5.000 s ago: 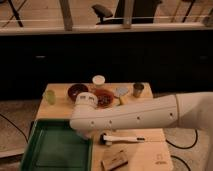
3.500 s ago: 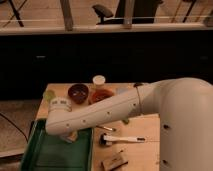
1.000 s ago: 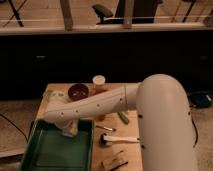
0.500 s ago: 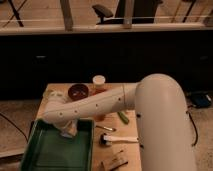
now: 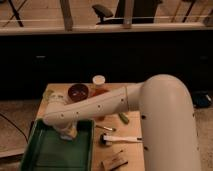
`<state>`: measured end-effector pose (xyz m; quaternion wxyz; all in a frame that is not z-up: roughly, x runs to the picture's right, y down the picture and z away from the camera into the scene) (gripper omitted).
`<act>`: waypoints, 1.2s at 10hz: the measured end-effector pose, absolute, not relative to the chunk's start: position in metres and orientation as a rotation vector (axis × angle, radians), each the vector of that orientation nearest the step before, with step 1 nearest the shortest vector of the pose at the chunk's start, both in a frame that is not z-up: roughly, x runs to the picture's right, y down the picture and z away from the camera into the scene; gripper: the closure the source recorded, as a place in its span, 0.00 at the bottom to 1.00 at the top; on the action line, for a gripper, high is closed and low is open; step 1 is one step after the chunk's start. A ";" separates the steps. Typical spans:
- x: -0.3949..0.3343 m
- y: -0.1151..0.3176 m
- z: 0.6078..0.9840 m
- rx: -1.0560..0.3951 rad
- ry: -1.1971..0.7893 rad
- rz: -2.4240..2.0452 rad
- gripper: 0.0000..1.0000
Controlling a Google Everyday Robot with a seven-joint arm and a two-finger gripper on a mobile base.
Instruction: Wipe tray with sponge
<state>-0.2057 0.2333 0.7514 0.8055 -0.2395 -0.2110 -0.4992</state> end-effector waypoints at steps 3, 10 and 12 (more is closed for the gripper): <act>-0.200 0.244 0.758 -0.546 -0.474 -1.047 1.00; -0.191 0.251 0.789 -0.583 -0.468 -1.042 1.00; -0.212 0.255 0.789 -0.573 -0.506 -1.100 1.00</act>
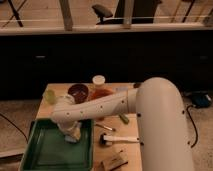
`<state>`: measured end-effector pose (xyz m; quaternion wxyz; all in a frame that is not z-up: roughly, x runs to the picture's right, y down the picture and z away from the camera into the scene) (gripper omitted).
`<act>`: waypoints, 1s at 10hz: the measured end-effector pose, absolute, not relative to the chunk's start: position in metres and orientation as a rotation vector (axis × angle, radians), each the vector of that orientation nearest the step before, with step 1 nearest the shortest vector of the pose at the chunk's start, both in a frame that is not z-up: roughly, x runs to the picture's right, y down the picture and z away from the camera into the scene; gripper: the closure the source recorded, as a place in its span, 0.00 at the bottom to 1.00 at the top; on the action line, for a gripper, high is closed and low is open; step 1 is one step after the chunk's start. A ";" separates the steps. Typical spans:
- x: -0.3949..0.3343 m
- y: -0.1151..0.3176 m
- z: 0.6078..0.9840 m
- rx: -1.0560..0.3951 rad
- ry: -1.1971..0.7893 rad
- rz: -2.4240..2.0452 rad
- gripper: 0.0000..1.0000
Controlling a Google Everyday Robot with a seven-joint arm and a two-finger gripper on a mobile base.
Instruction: Wipe tray with sponge
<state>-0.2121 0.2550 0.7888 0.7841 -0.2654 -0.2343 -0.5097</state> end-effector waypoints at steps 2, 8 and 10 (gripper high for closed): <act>-0.232 0.274 0.774 -0.564 -0.557 -1.164 1.00; -0.213 0.323 0.733 -0.559 -0.589 -1.200 1.00; -0.182 0.316 0.737 -0.566 -0.554 -1.149 1.00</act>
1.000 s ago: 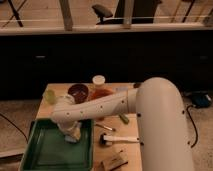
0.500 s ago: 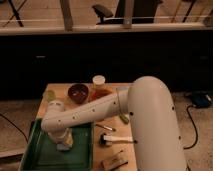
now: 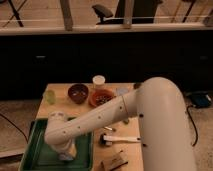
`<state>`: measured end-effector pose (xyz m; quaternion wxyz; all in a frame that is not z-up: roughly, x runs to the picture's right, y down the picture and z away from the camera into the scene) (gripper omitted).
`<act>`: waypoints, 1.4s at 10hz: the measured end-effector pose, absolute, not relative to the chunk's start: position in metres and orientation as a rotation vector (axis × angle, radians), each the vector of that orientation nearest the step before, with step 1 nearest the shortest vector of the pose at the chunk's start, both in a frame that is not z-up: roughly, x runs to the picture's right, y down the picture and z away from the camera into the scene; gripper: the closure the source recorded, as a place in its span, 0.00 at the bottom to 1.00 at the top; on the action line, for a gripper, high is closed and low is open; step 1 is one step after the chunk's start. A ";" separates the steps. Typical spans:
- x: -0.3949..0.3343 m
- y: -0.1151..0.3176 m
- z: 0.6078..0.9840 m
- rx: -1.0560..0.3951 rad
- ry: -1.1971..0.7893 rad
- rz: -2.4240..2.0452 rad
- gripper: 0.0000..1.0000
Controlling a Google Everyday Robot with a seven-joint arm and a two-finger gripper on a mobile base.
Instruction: Wipe tray with sponge
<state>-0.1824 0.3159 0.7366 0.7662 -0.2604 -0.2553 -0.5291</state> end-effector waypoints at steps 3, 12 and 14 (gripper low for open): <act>-0.167 0.293 0.750 -0.557 -0.513 -1.120 1.00; -0.255 0.278 0.758 -0.546 -0.610 -1.341 1.00; -0.264 0.296 0.746 -0.555 -0.639 -1.375 1.00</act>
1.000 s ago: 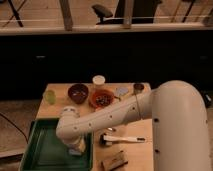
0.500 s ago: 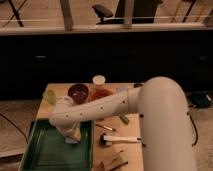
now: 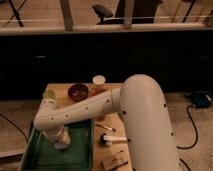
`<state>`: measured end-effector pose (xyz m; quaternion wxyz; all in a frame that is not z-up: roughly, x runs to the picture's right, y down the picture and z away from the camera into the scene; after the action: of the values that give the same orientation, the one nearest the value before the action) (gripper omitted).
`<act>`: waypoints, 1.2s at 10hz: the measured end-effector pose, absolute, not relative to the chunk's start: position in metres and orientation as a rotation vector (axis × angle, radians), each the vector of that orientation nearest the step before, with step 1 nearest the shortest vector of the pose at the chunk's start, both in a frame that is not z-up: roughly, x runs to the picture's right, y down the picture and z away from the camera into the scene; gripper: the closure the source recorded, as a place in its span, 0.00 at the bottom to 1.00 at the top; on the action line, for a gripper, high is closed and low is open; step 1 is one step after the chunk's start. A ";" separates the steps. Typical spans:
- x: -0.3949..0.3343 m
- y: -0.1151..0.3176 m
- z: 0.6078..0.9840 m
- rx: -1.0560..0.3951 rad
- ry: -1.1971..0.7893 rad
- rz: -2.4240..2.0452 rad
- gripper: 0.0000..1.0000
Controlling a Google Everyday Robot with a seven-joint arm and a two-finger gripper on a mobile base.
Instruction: Wipe tray with sponge
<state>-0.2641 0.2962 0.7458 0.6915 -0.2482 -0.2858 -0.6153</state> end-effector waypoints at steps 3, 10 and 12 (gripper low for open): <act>-0.239 0.315 0.732 -0.573 -0.630 -1.336 1.00; -0.158 0.282 0.752 -0.554 -0.510 -1.198 1.00; -0.164 0.261 0.765 -0.539 -0.499 -1.205 1.00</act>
<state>-0.1642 0.2606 0.7651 0.7613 -0.2476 -0.2294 -0.5536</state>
